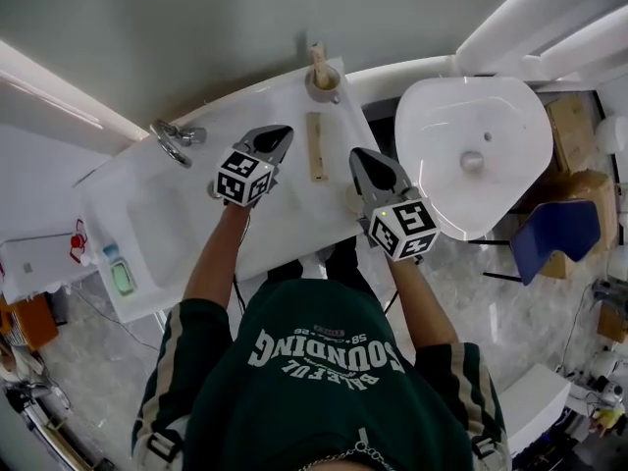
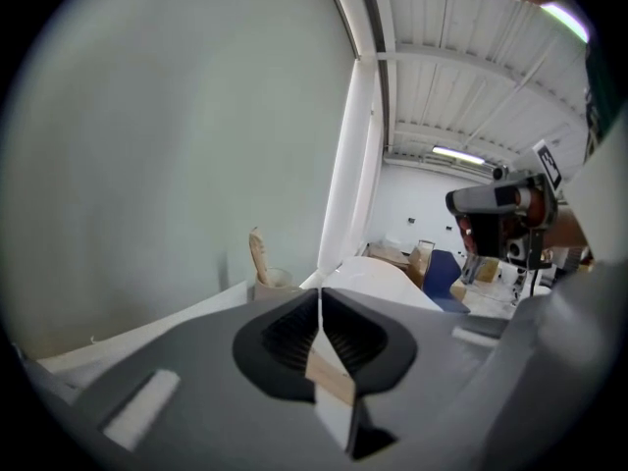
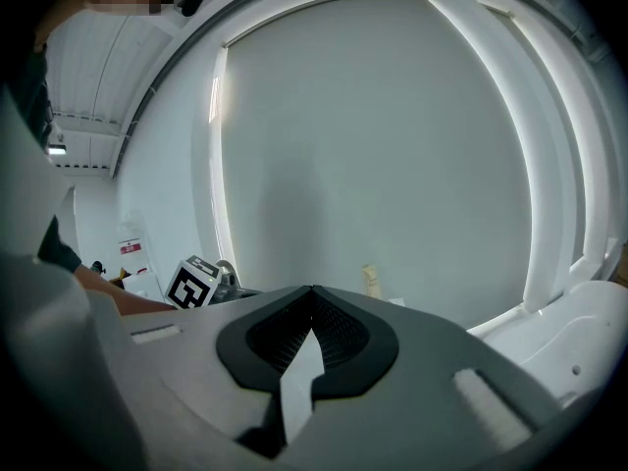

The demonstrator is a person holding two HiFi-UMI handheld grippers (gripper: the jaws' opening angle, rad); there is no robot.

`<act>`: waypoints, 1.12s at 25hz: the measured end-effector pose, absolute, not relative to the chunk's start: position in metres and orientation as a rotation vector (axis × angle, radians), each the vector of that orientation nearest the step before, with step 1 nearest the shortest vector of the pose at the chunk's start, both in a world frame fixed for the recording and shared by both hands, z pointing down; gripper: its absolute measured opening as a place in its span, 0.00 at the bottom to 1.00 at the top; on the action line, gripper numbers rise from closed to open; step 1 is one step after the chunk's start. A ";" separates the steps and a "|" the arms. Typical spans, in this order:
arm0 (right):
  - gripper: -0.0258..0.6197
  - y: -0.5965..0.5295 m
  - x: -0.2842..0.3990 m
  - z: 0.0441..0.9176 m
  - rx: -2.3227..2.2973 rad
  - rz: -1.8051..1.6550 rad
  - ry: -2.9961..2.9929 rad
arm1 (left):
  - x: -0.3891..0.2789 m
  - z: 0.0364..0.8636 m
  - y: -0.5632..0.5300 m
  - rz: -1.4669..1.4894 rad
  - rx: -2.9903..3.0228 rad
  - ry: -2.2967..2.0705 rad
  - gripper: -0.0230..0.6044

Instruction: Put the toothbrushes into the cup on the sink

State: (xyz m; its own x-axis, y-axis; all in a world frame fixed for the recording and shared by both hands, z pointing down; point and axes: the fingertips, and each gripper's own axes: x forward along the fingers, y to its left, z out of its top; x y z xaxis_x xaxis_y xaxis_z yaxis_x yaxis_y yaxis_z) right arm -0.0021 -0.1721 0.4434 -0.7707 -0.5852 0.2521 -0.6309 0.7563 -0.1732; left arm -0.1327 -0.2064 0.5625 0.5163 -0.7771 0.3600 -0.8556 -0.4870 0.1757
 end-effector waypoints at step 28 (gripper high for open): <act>0.04 -0.245 0.073 0.486 0.797 0.448 -2.735 | -0.087 0.717 -0.269 0.618 1.891 -1.280 0.48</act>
